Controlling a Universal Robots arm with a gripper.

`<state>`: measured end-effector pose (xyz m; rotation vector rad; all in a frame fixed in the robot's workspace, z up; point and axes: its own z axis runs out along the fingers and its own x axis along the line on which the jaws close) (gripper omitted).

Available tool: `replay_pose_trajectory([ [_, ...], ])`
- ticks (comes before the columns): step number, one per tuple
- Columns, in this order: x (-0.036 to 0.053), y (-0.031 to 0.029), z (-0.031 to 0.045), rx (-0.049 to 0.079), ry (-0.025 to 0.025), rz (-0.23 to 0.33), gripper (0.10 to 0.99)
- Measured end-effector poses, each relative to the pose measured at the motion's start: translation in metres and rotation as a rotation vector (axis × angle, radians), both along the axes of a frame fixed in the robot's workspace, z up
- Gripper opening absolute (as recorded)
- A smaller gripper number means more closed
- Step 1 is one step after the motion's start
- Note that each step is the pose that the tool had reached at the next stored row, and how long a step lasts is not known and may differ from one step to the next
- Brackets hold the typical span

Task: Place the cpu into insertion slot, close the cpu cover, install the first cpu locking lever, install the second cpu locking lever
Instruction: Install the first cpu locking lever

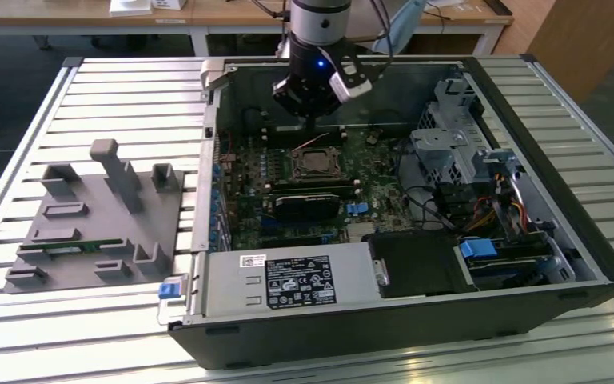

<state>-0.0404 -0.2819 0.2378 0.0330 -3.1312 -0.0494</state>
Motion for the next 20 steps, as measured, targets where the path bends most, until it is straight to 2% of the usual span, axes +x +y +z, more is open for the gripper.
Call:
replay_pose_trajectory([
  [20, 0.0126, 0.0032, -0.0099, 0.0, 0.0, 0.0, 0.106],
])
